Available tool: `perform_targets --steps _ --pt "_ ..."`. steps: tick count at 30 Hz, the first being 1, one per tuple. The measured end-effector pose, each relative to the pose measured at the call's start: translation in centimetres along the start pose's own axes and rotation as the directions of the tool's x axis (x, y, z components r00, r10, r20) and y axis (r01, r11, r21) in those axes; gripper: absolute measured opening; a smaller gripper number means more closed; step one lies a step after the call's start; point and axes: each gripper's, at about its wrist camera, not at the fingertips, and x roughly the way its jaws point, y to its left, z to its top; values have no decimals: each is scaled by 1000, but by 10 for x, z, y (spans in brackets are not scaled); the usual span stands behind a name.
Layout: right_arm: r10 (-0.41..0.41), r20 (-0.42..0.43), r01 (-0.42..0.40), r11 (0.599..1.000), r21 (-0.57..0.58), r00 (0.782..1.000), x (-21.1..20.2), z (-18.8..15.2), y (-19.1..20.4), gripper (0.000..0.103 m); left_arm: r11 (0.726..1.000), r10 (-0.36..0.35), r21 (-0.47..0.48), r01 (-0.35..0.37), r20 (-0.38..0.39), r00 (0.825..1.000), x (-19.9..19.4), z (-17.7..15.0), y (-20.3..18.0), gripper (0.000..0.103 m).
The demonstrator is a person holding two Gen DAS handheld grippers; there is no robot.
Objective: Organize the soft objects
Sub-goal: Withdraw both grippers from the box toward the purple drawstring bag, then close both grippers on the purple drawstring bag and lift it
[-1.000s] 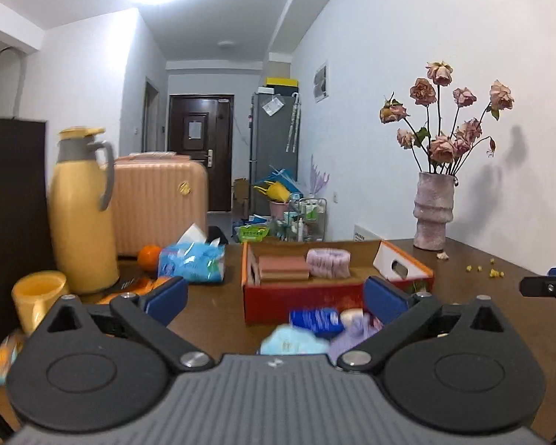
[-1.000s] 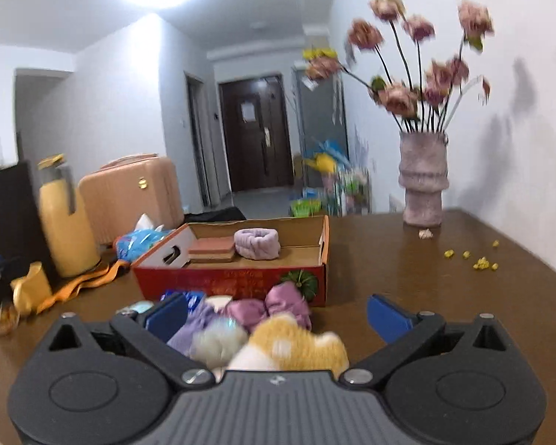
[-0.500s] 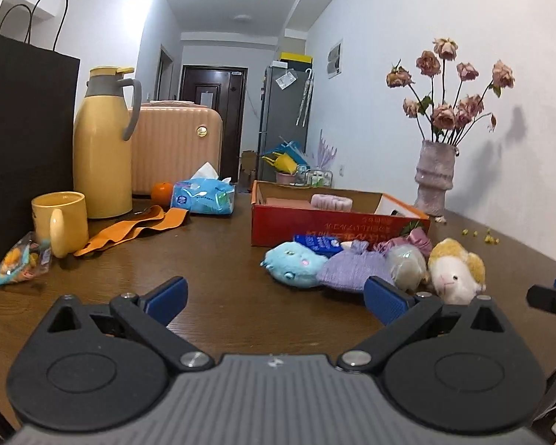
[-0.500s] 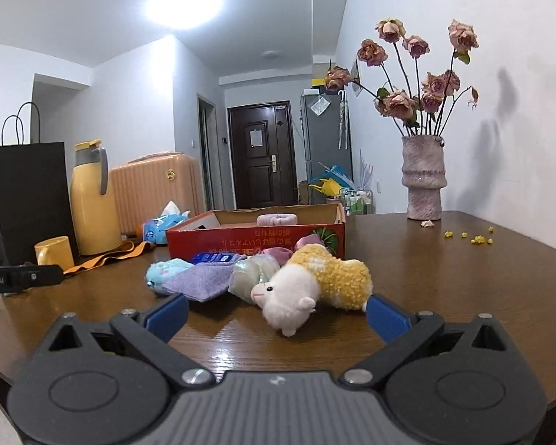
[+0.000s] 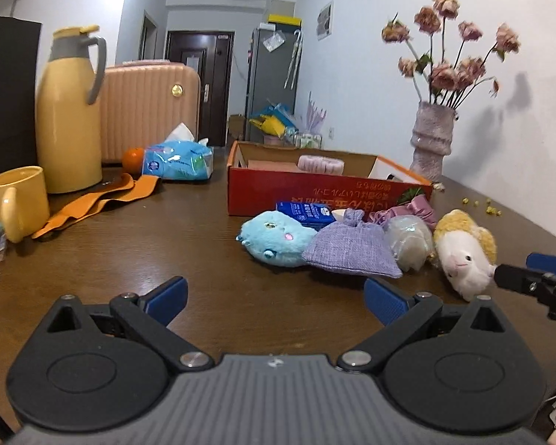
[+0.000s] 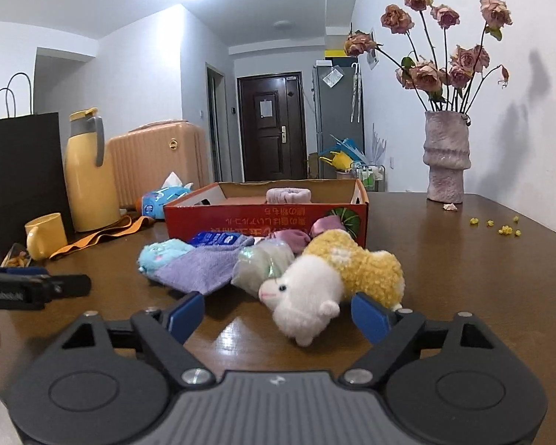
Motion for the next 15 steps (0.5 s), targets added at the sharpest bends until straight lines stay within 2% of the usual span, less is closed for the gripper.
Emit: perform_targets --steps 3,5,7,9,13,14,15 --pt "72 -7 -71 997 22 997 13 10 5 80 1000 1 -6 -1 -31 1000 20 4 -2 103" --pt "149 -26 -149 989 15 989 28 14 15 79 1000 6 -20 -7 -47 999 31 7 -1 103" --pt "194 -63 -193 981 13 979 48 17 27 73 999 24 -38 -26 -52 998 38 10 2 103" --pt "196 -119 -197 980 -3 973 68 20 40 62 998 30 -51 -33 -57 998 43 12 8 103" --pt "152 -209 -156 988 1 966 102 23 56 57 997 50 -50 -52 -54 997 43 13 20 102" --pt "150 -221 -151 988 11 964 107 22 58 53 997 50 -52 -53 -53 997 43 13 22 102" --pt "151 -231 -151 988 16 961 111 22 59 43 997 52 -53 -55 -52 997 42 13 25 102"
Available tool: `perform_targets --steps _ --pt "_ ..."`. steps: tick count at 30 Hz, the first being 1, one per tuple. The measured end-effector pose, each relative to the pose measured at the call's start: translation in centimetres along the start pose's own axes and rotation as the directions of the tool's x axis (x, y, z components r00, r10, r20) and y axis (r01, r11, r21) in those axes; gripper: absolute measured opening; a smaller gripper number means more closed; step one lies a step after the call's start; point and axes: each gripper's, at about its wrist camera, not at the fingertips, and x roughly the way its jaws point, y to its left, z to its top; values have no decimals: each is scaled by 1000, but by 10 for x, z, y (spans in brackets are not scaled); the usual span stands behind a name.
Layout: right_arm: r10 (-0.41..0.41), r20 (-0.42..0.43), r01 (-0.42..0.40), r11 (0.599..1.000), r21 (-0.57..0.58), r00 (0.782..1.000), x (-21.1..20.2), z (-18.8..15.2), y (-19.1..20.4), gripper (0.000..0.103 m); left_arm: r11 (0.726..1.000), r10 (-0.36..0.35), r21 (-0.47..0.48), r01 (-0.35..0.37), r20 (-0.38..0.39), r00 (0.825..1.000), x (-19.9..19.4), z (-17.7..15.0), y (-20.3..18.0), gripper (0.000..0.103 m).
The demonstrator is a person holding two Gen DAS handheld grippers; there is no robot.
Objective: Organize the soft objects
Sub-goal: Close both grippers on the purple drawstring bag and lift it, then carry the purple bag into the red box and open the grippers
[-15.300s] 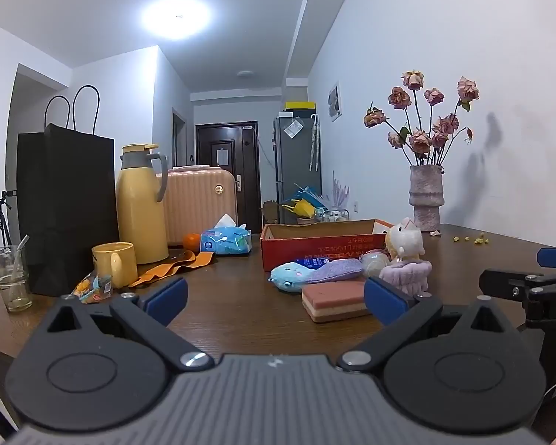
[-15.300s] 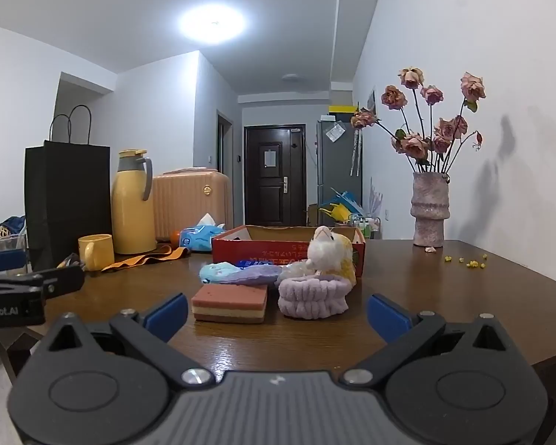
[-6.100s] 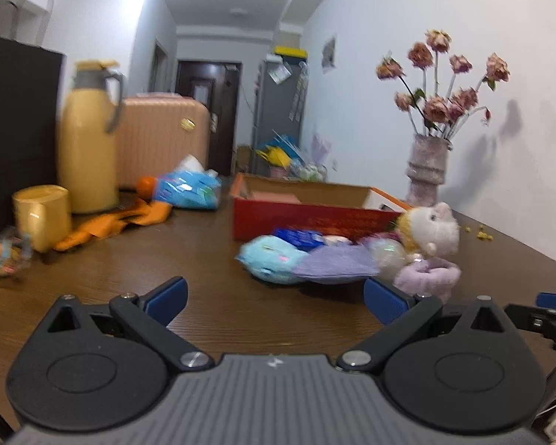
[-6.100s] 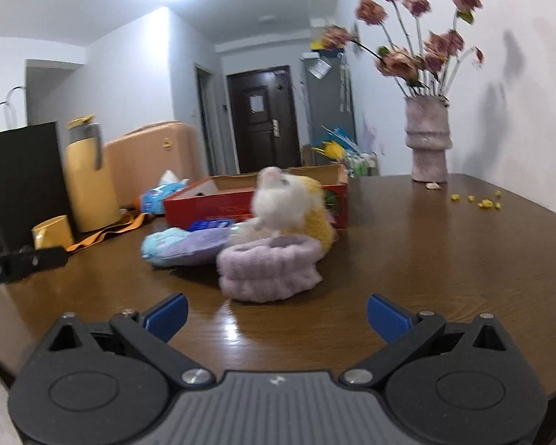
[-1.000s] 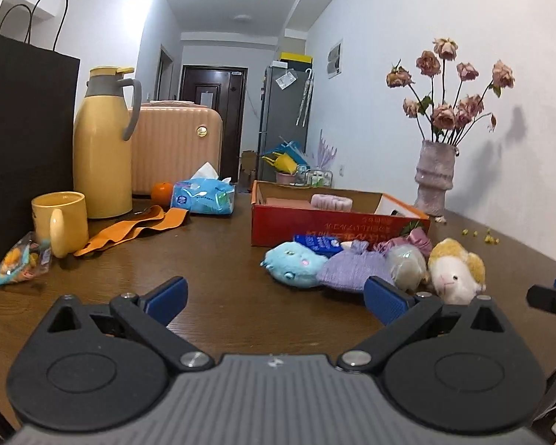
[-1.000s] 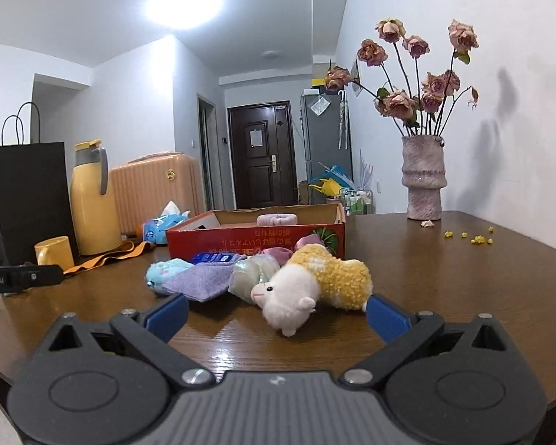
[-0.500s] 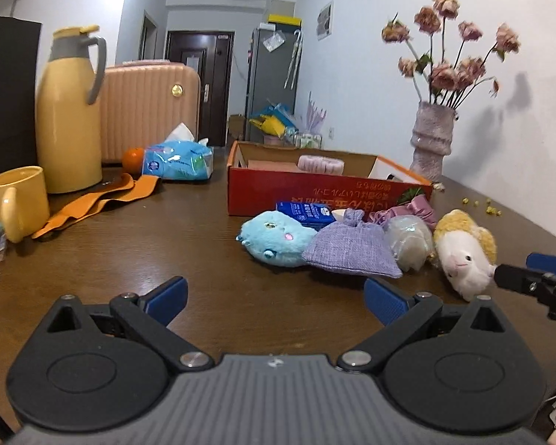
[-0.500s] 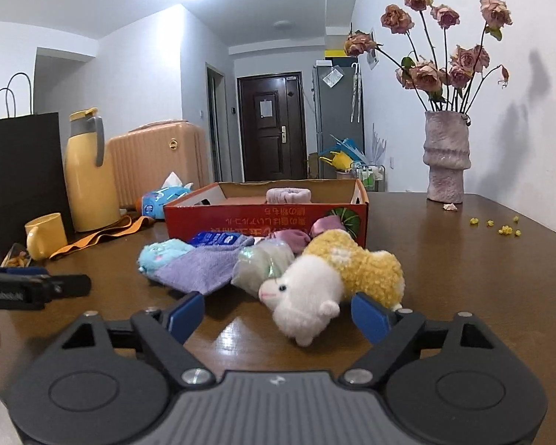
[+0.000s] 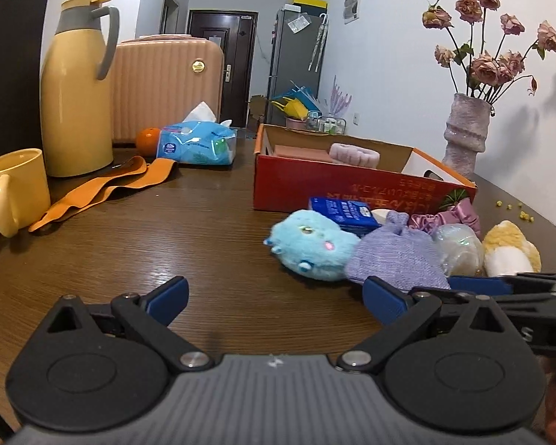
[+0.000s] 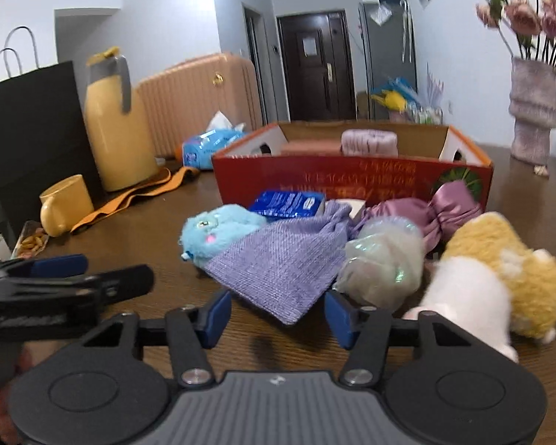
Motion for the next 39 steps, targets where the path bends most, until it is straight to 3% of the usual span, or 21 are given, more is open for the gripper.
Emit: perform_targets --steps 1,2,3,10,12,14,15,20,23,26,30,33,34,35,37,39 --pt "-7 -5 7 1000 0 1000 3 -1 1 35 1000 2 -1 -2 -1 1000 -1 0 1 102" --pt "-14 -11 14 1000 1 1000 6 0 1 20 1000 4 -4 -4 0 1000 -1 0 3 102" --pt "-7 -11 7 1000 12 1000 7 1 1 15 1000 5 -8 -5 0 1000 -2 0 5 102" --pt "72 -22 -72 997 -1 997 -20 -14 16 11 999 -5 -53 5 6 1000 -20 -3 15 102" --pt "153 -35 -154 987 -40 988 -39 -26 34 27 998 -5 -56 6 20 1000 -28 -5 19 103" --pt "276 -68 -281 956 -88 959 -56 -37 50 47 998 10 -63 -9 18 1000 -33 -6 23 103" --pt "317 -61 -322 942 -97 946 -66 -42 55 50 997 24 -70 -23 16 1000 -36 -6 26 103" --pt "234 25 -231 970 -81 972 -96 -42 44 51 996 41 -83 -38 31 999 -55 -13 31 103" --pt "167 36 -166 986 -14 985 -95 -37 22 54 995 -12 -97 13 9 1000 -59 -21 29 102" --pt "151 28 -152 988 27 988 -82 -36 15 54 988 -107 -116 105 -18 994 -56 -26 27 93" --pt "154 16 -155 983 95 988 -53 -35 15 53 966 -216 -167 199 -92 972 -40 -32 28 66" --pt "160 11 -160 979 128 987 -37 -32 16 50 958 -240 -187 218 -103 965 -36 -37 30 53" --pt "160 8 -160 979 130 987 -32 -32 18 46 957 -244 -184 223 -101 964 -36 -37 31 47" --pt "147 -6 -145 982 122 989 -28 -32 18 36 958 -242 -181 222 -100 965 -37 -37 31 45" --pt "124 -17 -121 987 107 992 -24 -34 21 33 957 -248 -181 228 -94 964 -39 -37 32 27" --pt "119 -16 -116 986 115 993 -24 -35 18 31 955 -251 -189 231 -91 964 -40 -38 34 17"
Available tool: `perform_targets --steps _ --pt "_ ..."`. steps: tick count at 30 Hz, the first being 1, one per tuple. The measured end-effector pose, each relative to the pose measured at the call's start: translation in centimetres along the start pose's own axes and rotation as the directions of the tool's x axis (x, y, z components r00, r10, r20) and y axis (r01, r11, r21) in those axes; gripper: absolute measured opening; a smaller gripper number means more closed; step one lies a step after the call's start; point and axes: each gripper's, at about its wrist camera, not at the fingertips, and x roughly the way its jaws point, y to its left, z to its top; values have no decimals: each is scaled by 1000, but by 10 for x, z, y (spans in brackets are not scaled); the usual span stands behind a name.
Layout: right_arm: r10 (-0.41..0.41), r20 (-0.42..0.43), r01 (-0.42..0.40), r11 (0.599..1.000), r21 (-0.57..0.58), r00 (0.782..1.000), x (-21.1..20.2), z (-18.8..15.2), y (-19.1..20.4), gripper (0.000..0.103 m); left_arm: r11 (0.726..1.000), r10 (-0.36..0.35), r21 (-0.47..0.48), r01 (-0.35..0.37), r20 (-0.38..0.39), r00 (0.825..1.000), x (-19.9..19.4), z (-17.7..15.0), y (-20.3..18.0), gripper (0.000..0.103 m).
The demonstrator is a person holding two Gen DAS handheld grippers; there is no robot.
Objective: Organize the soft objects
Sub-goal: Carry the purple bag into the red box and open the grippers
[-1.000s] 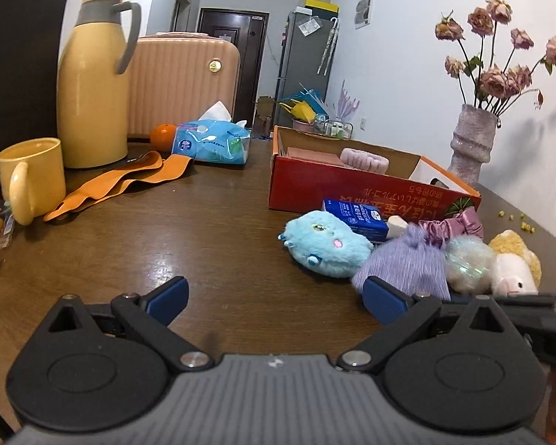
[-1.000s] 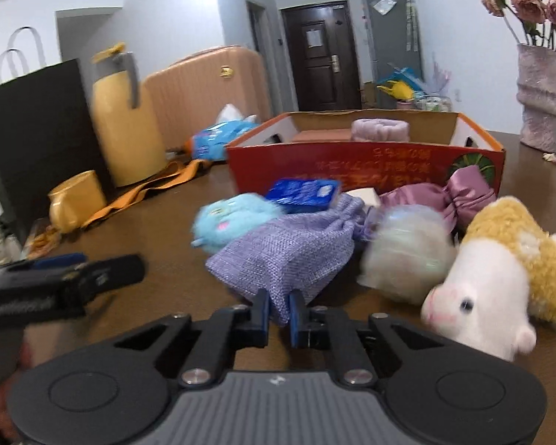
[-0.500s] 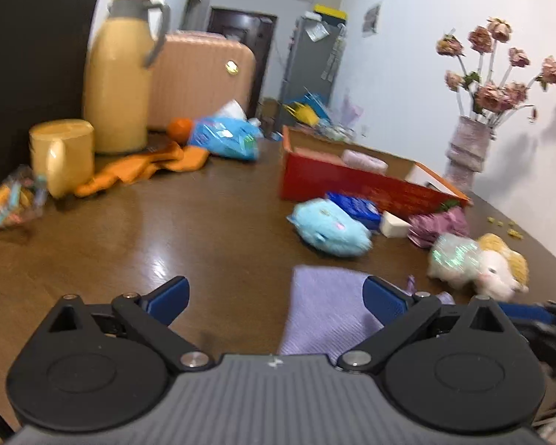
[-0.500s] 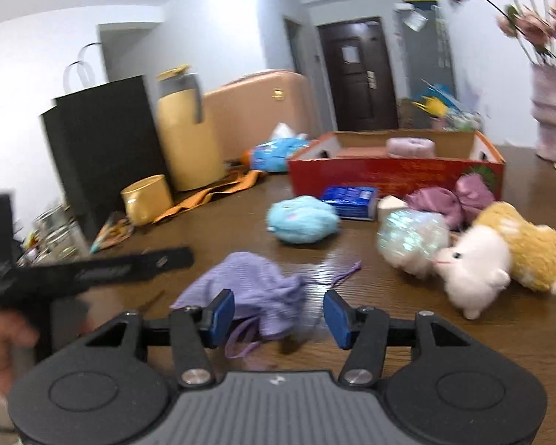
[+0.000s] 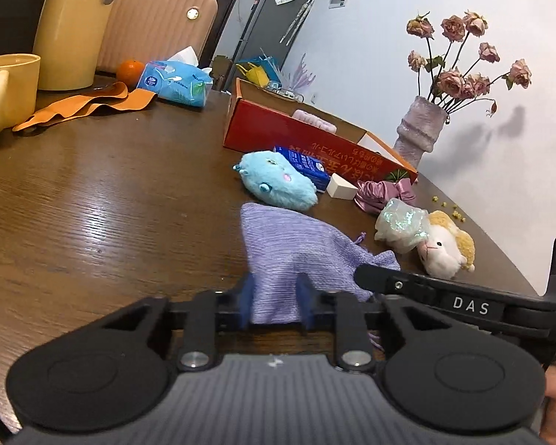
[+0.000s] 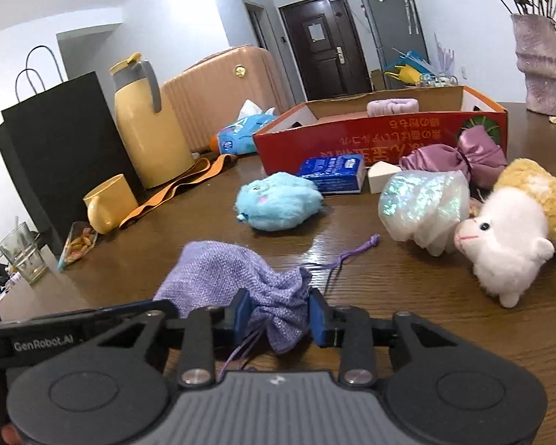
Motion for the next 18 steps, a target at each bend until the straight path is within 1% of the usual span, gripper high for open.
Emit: perform_targets --steps 1,3,6,9,15,18 --pt "1 1 -1 1000 4 1000 -2 0 -1 31 1000 -6 -6 6 -1 1000 0 0 0 12" --pt "-6 6 6 1000 -1 1000 -7 -1 -3 30 999 -30 -11 30 0 1000 -2 0 -2 9" --pt "-28 22 29 999 -18 999 -19 -4 -3 30 998 -54 28 54 12 998 -6 0 -13 9" --pt "-35 37 36 999 -1 999 -32 -7 -9 30 995 -65 77 64 20 998 -10 -2 -25 8" --pt "-37 80 36 999 10 996 -60 -11 -13 29 991 -88 108 83 37 995 -20 -4 -43 8" --pt "-27 114 25 1000 14 993 -72 -4 -16 29 988 -106 118 99 52 993 -23 4 -50 7"
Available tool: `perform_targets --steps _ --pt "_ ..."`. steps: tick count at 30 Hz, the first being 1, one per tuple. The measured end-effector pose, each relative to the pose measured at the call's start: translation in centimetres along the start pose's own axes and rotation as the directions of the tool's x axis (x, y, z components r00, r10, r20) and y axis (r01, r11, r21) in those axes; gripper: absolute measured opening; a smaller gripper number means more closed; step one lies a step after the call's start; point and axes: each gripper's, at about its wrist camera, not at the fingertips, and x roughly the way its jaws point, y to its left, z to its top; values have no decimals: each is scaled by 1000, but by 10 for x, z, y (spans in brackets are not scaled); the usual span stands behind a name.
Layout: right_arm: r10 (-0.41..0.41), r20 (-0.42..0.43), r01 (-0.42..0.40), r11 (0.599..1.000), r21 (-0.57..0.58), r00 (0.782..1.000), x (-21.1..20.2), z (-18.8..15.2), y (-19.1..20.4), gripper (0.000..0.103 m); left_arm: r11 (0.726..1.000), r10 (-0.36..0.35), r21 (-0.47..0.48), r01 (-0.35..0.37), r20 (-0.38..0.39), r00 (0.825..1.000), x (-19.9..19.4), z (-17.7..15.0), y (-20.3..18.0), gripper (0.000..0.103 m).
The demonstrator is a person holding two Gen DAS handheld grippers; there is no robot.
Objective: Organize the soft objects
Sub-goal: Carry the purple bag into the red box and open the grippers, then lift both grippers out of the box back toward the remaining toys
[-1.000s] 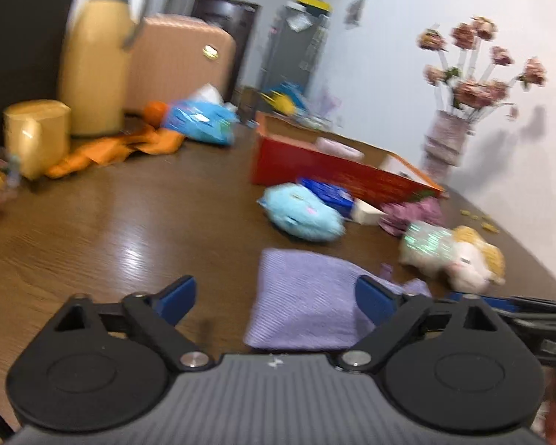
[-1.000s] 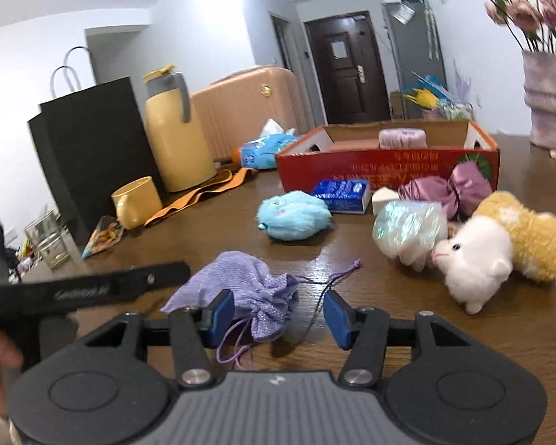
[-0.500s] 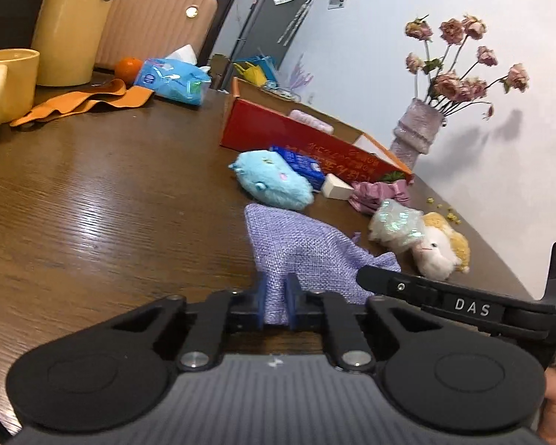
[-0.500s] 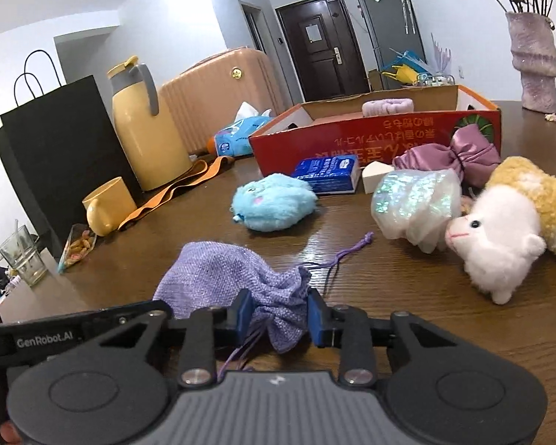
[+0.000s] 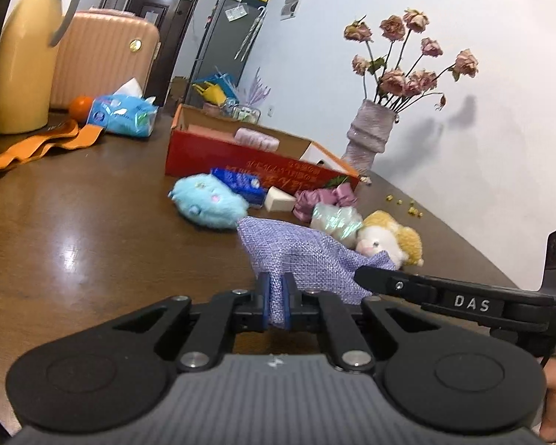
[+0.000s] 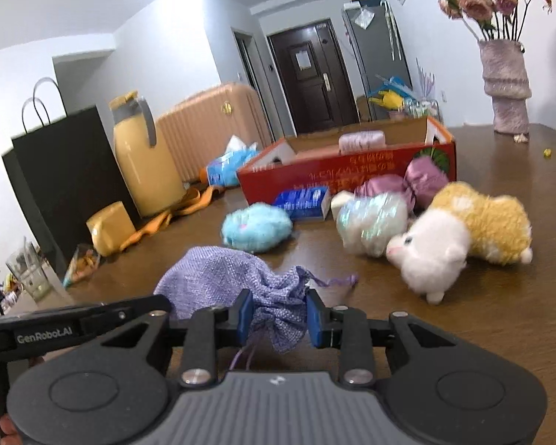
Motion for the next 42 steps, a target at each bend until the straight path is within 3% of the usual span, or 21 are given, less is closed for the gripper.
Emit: perform_targets --steps 5,8,12,14,16,19,21,27,30,33,38,41,42 --pt "32 81 -30 999 -27 996 -8 45 -4 28 995 -96 27 95 59 994 7 52 -6 7" --pt "59 130 -53 997 -47 990 -2 93 -12 28 990 -135 48 131 88 987 25 100 -7 7" --pt "72 138 -62 995 -79 988 39 167 -27 28 990 -139 52 134 105 985 74 169 6 7" --pt "72 103 -64 995 -79 992 75 204 -34 28 994 -87 72 80 103 991 109 198 16 7" --pt "60 44 -57 996 -72 997 122 232 -42 27 998 -37 58 34 53 998 150 222 31 7" --pt "35 -55 -37 998 -43 998 189 254 -54 26 997 71 31 -70 -26 997 206 233 55 7" --pt "6 -129 -7 1000 -7 992 238 255 -64 26 988 150 59 -146 -71 986 236 226 62 7" --pt "-60 -279 60 998 -10 958 314 222 -72 29 961 248 157 -227 -135 959 283 201 77 8" --pt "-94 -315 91 996 -24 945 324 215 -73 39 965 230 160 -206 -149 962 282 197 85 9" --pt "-96 -292 90 995 -32 952 315 216 -72 52 963 236 159 -215 -127 963 271 199 83 10" --pt "-94 -231 87 995 -43 968 272 235 -70 55 957 261 153 -248 -70 963 238 219 74 10" --pt "-122 -168 107 990 -97 978 228 251 -65 62 951 257 183 -251 -14 966 205 229 60 24" --pt "-134 -143 118 986 -114 981 215 256 -66 67 947 254 199 -252 16 967 191 231 54 35"
